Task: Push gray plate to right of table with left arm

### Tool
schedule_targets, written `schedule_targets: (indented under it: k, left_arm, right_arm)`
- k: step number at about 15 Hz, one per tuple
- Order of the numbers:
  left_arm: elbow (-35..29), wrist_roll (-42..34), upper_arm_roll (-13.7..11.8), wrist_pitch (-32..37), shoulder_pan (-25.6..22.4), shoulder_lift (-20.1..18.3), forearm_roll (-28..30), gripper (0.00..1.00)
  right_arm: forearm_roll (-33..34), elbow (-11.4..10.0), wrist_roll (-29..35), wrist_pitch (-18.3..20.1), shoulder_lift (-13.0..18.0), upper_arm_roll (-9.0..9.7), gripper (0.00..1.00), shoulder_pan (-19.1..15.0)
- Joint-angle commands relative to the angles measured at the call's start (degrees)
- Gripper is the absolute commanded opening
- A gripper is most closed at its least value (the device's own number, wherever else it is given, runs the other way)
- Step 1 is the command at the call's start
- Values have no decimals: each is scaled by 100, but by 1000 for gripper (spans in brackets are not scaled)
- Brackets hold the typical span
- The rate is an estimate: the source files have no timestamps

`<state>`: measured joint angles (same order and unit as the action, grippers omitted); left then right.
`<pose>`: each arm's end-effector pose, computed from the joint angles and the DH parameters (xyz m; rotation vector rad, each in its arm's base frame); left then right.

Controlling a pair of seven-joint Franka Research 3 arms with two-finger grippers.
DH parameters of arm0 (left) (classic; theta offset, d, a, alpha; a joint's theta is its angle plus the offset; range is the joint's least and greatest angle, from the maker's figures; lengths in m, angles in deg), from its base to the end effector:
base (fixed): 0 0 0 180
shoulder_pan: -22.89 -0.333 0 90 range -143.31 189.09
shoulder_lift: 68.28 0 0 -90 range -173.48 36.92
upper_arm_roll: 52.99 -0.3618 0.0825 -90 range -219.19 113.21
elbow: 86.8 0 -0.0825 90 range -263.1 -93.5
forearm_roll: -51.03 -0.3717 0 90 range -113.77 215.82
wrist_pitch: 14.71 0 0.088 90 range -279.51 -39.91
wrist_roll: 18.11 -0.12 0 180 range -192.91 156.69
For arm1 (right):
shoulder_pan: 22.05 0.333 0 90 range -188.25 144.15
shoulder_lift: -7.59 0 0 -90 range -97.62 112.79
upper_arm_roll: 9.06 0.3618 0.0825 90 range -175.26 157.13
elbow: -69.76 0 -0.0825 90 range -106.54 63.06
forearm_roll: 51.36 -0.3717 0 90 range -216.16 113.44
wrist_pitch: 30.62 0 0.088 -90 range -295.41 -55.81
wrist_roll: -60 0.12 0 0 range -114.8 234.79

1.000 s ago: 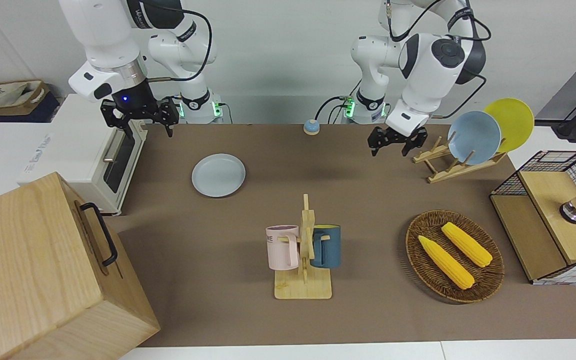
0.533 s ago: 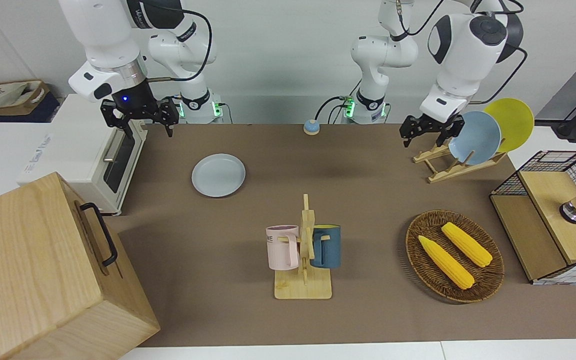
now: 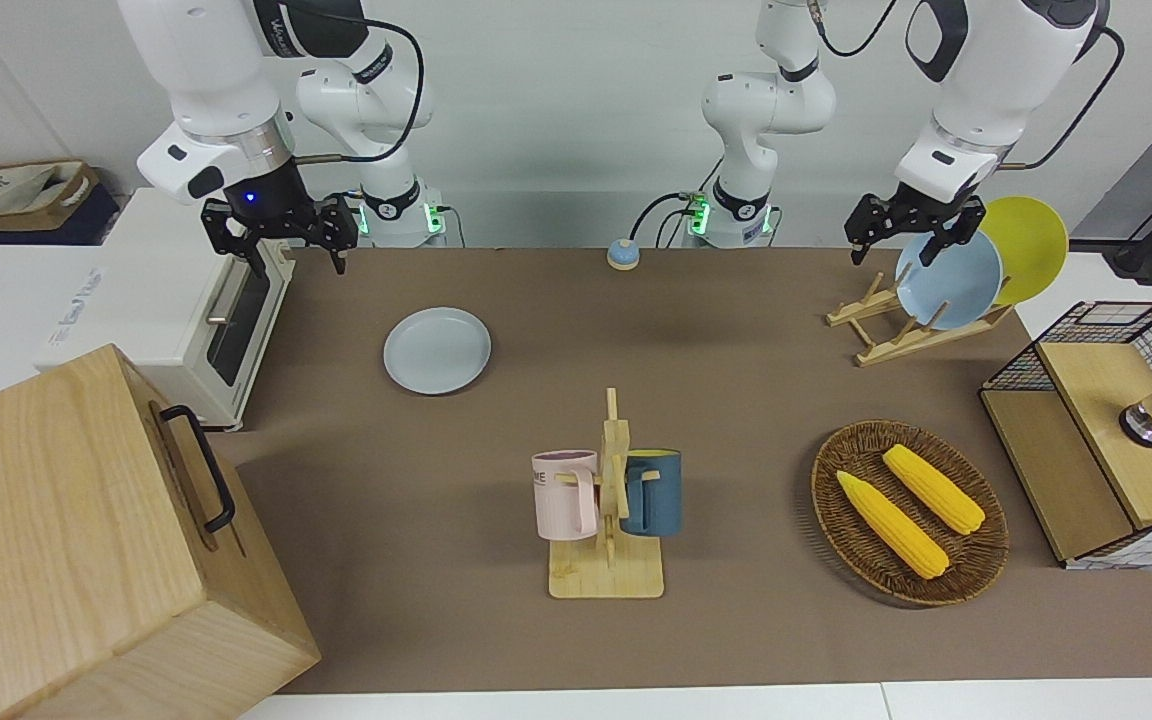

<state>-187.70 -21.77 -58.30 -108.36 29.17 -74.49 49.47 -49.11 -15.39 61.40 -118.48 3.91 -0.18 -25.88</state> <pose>0.5061 -0.0027 0.6316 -3.1220 0.1303 0.0297 0.5597 0.0412 0.6578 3.1098 0.0969 -0.0225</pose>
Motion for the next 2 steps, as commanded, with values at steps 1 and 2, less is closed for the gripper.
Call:
schedule_targets:
  k: [1, 2]
  left_arm:
    - [71, -39, 12, 119, -39, 24, -38, 991]
    - [71, -39, 12, 110, -39, 24, -38, 991]
  right_arm:
    - [-40, 8, 18, 59, 33, -1, 983, -4]
    - [-40, 8, 18, 59, 33, -1, 983, -4]
